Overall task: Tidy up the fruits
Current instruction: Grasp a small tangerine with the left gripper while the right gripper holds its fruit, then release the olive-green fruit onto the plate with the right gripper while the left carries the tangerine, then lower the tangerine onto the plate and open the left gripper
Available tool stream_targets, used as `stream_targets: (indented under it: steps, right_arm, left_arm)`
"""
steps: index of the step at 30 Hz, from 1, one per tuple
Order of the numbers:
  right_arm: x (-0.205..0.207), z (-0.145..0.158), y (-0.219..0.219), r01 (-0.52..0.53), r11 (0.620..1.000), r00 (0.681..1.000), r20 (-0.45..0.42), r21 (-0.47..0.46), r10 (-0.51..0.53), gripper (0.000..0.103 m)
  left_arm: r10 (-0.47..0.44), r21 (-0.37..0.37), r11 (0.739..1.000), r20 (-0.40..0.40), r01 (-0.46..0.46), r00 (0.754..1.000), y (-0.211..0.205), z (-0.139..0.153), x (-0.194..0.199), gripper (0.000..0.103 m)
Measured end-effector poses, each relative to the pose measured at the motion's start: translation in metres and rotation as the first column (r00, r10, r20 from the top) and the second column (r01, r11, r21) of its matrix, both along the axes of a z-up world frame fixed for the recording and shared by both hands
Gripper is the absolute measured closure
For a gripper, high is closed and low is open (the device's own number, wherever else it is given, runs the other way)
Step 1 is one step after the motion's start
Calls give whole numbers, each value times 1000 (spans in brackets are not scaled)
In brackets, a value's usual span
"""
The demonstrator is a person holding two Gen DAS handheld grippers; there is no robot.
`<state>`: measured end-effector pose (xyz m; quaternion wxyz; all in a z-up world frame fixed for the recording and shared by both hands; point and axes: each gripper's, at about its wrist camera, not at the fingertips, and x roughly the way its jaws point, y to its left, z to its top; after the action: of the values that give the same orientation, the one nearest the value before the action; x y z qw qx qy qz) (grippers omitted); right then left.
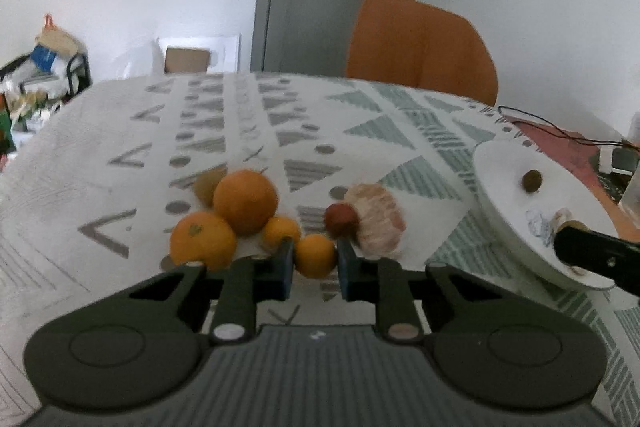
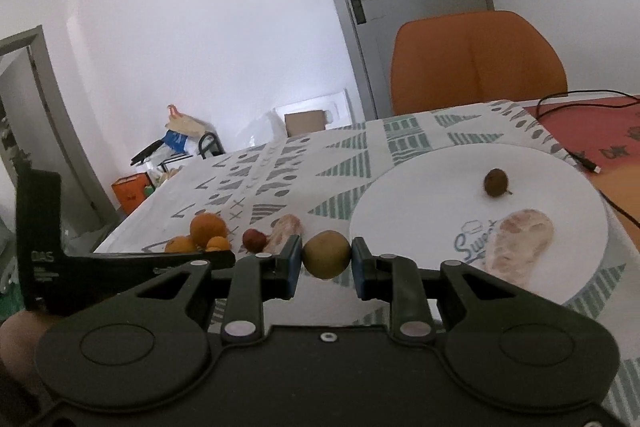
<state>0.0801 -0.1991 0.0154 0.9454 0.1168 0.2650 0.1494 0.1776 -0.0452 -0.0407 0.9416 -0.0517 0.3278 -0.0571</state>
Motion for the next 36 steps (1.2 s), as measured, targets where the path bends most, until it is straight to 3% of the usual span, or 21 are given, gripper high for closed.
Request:
stream_targets:
  steps: [20, 21, 23, 25, 36]
  right_arm:
    - [-7, -5, -35, 74, 997, 997, 9, 37, -74, 78]
    - [-7, -5, -38, 81, 996, 997, 9, 39, -81, 77]
    - [-7, -6, -43, 107, 993, 994, 12, 47, -107, 64]
    - [-8, -7, -49, 118, 992, 993, 15, 47, -118, 59]
    - [-11, -12, -77, 180, 982, 984, 0, 59, -180, 55]
  left_arm:
    - [-111, -9, 994, 74, 112, 991, -42, 30, -11, 82]
    - [-116, -8, 993, 76, 117, 990, -44, 30, -11, 82]
    - [-128, -7, 992, 77, 129, 989, -50, 31, -11, 82]
    - [-140, -3, 990, 80, 141, 987, -56, 32, -11, 82]
    - [-223, 14, 975, 86, 223, 971, -93, 32, -2, 82]
